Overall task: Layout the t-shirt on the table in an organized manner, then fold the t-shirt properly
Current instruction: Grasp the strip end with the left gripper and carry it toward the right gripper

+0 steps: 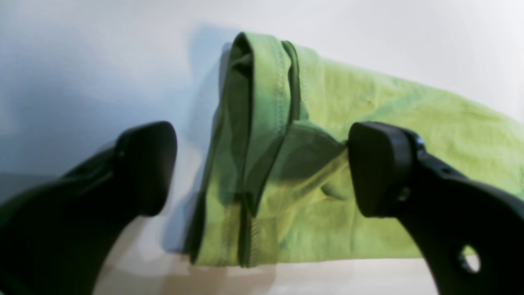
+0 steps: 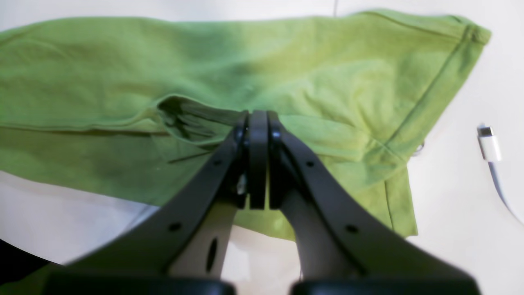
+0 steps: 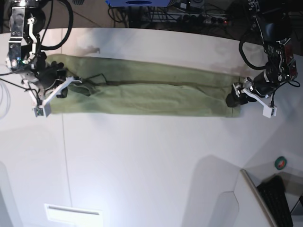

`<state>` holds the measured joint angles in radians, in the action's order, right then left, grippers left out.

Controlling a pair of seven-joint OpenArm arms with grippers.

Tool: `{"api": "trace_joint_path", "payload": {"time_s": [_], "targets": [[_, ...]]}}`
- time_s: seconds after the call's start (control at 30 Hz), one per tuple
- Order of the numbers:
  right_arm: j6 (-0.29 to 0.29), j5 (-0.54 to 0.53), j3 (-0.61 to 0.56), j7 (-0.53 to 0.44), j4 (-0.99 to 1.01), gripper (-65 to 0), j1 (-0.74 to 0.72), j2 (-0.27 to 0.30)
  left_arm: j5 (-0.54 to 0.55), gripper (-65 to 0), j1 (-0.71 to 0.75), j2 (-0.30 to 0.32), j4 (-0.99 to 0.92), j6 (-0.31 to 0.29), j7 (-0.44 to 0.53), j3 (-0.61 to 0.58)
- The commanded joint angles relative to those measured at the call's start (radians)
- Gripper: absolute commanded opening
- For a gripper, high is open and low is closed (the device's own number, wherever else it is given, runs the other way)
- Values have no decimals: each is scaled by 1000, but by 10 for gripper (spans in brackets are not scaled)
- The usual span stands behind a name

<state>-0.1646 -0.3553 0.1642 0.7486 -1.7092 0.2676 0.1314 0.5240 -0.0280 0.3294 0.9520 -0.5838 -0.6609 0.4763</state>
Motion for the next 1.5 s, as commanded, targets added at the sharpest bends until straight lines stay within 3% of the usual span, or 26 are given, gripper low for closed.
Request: {"api": "trace_joint_path", "payload": {"time_s": [0.0,0.27,0.4,0.5,0.7,0.87,1.1,1.27,1.4,1.47], "targets": [[-5,-8,4,-21,-22,-650,-8,6,-15,-125,0,10,-6,6,-32,0],[-5,-8,7,-21,-22,-650,5,6,-9,-650,0,10,-132,6,126,-78],[-5,-8,10,-21,-22,-650,8,6,-9,-650,3,20,-136,6,189,-77],[-5,-8,11,-21,-22,-650,8,6,-8,-650,1,63,-113,6,194,-77],[-5,-8,11,-21,-22,-650,8,6,-15,-650,96,92,186,11,183,-77],[-5,-8,11,-21,-22,-650,3,6,-15,-650,198,83,523,147,54,-92],[-5,-8,11,-21,-22,-650,2,6,-15,-650,199,-40,740,163,-110,-156],[-5,-8,11,-21,-22,-650,2,6,-15,-650,179,-120,760,166,-148,-251],[-5,-8,11,-21,-22,-650,2,6,-15,-650,168,-151,757,276,-142,-362],[-5,-8,11,-21,-22,-650,2,6,-15,-650,150,-151,746,295,-142,-449]]}}
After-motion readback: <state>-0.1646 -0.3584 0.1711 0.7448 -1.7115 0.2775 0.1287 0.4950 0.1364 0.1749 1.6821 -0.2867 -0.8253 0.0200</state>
